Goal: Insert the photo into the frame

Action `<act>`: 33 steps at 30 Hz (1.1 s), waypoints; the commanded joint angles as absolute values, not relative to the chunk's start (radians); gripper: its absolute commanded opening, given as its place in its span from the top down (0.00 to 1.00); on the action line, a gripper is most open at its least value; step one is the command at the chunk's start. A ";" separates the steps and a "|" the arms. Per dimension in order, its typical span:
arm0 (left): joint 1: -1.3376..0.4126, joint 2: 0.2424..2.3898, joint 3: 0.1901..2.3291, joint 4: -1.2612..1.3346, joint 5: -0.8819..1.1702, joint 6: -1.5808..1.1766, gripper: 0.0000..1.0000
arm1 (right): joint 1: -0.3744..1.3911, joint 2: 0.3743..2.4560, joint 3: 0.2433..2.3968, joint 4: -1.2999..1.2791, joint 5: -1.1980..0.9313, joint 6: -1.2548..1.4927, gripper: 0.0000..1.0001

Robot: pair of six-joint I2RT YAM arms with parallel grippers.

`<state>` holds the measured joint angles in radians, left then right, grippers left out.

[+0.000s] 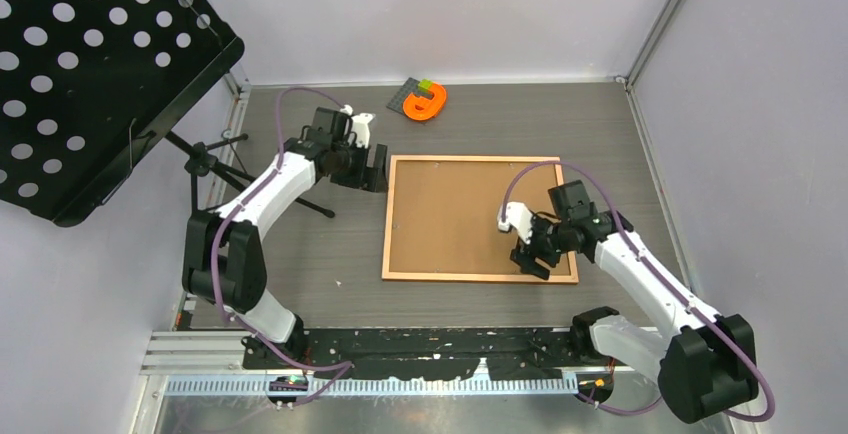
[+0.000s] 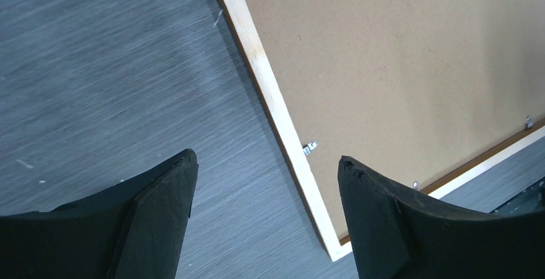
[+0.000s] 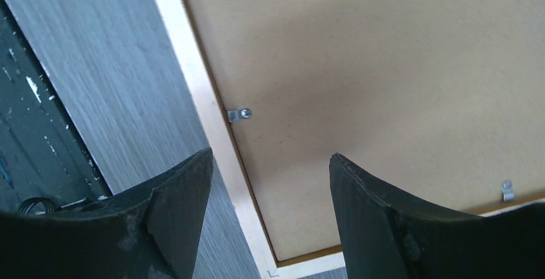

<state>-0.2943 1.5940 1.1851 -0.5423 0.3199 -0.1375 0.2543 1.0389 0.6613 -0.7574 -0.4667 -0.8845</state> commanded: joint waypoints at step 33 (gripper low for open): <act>-0.295 1.565 1.185 -0.628 0.223 0.055 0.18 | 0.555 0.994 0.482 -0.681 -0.245 -0.975 0.40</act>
